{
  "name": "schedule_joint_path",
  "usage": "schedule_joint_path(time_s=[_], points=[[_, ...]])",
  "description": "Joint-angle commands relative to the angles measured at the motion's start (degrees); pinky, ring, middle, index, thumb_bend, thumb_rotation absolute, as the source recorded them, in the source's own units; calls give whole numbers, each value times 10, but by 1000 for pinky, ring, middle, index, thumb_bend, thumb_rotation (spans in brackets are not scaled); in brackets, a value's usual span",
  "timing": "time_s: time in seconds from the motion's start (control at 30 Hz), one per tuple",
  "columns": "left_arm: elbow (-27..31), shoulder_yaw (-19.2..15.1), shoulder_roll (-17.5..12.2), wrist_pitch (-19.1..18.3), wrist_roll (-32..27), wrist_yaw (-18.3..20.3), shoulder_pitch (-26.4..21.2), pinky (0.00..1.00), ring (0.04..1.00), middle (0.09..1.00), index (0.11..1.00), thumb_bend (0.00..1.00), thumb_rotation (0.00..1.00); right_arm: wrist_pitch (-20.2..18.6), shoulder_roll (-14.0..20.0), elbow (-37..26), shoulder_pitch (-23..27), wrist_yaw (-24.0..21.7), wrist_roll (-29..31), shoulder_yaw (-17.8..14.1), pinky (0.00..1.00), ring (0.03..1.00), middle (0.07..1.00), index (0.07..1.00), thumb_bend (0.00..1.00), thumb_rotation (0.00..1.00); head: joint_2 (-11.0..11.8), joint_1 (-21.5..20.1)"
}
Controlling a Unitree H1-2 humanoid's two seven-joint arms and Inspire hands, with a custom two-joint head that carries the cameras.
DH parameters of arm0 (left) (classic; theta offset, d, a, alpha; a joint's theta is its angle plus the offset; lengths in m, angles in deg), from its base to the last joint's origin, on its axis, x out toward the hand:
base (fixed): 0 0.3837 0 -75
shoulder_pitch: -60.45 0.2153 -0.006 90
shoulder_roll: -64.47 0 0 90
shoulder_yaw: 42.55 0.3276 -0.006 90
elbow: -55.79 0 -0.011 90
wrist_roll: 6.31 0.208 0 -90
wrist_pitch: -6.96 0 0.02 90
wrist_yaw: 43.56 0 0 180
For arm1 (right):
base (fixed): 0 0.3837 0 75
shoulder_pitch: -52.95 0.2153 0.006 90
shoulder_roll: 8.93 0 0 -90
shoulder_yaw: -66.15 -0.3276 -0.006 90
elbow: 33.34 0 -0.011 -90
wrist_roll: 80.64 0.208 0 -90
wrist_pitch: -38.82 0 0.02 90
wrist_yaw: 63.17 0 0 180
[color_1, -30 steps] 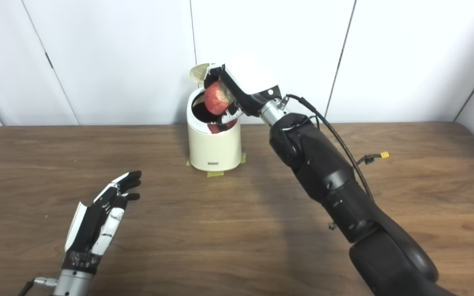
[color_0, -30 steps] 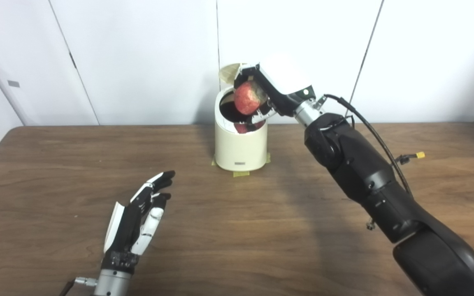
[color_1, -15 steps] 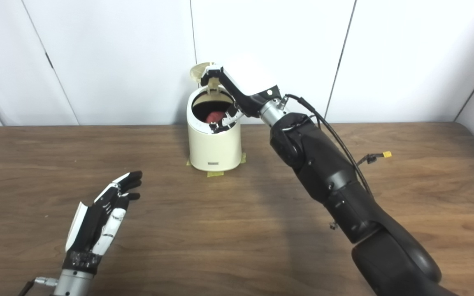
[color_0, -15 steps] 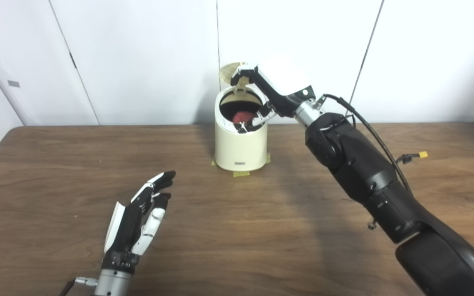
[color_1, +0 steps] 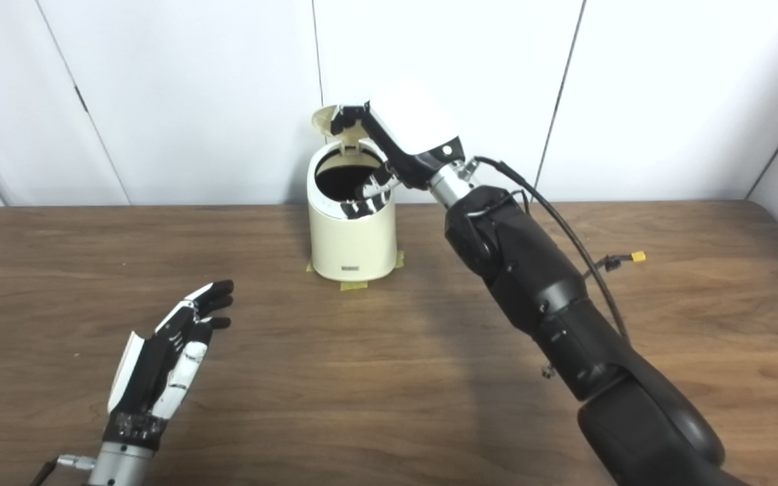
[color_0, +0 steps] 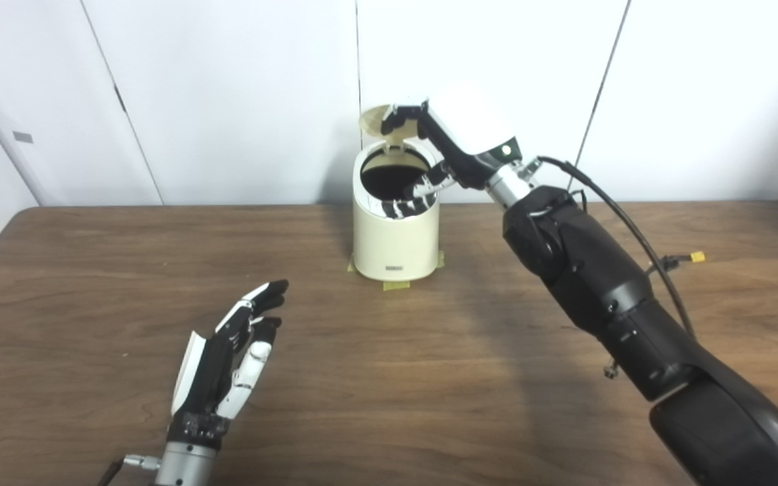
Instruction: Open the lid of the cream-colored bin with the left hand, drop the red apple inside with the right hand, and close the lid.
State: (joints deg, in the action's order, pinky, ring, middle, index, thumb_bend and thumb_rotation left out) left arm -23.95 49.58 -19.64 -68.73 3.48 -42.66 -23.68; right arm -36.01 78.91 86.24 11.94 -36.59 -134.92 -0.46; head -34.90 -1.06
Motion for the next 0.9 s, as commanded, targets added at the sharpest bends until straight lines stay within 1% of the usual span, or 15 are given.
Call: schedule_joint_path(time_s=[0.0,0.03,0.1,0.23,0.27,0.3,0.37,0.4,0.47,0.6,0.67,0.73,0.8,0.83,0.87], points=[[7,1,7,18,4,-5,-8,746,842,867,842,462,881,13,2,-10,14,53,11,-20,191,271,525,446,529,35,1,0],[5,1,7,18,3,-4,-8,748,842,866,840,456,878,10,0,-18,6,57,16,-26,182,259,522,448,526,22,2,0],[6,1,7,16,-3,-2,-7,743,841,866,840,448,868,2,-3,-44,-15,49,33,-42,155,235,476,477,526,12,2,-2],[4,0,6,17,-5,-3,-8,728,837,867,843,438,856,-10,-6,-114,-72,30,72,-78,152,238,452,509,521,8,2,-2],[4,0,6,14,-7,-2,-8,724,834,866,843,439,854,-15,-8,-136,-90,17,90,-89,169,256,452,508,520,7,2,-2],[5,-1,6,12,-8,-2,-8,722,832,866,846,447,852,-18,-9,-150,-102,6,102,-96,216,320,461,497,521,7,2,-2],[6,-1,5,11,-8,-1,-9,722,830,866,846,443,846,-19,-15,-204,-152,-36,182,-123,264,354,476,484,520,4,3,-3],[6,-1,4,11,-7,-2,-9,724,832,865,845,427,844,-21,-18,-222,-168,-52,209,-132,287,360,486,477,519,3,3,-3],[5,-2,3,12,-8,-1,-9,725,832,866,844,415,842,-20,-24,-258,-206,-78,259,-149,293,358,487,476,518,1,4,-4],[4,-3,1,8,-15,3,-8,728,839,870,845,396,826,-24,-28,-321,-288,-116,321,-170,308,368,473,490,516,3,4,-4],[3,-3,1,8,-18,4,-8,732,841,873,849,414,820,-27,-25,-353,-330,-146,358,-175,339,412,482,486,515,5,4,-5],[3,-3,-1,10,-13,3,-9,734,843,876,851,411,826,-12,-16,-371,-366,-177,400,-173,437,519,567,491,491,124,4,-5],[3,-2,-1,9,-12,4,-9,741,848,880,852,408,834,3,-14,-373,-384,-198,429,-174,496,587,628,495,485,152,4,-5],[3,-3,-1,8,-13,4,-9,742,849,881,852,409,835,3,-14,-375,-397,-206,438,-176,509,602,641,496,484,157,5,-4],[4,-3,0,6,-15,4,-9,745,849,881,853,415,833,-2,-15,-376,-410,-214,447,-178,580,672,706,628,433,409,5,-3]])
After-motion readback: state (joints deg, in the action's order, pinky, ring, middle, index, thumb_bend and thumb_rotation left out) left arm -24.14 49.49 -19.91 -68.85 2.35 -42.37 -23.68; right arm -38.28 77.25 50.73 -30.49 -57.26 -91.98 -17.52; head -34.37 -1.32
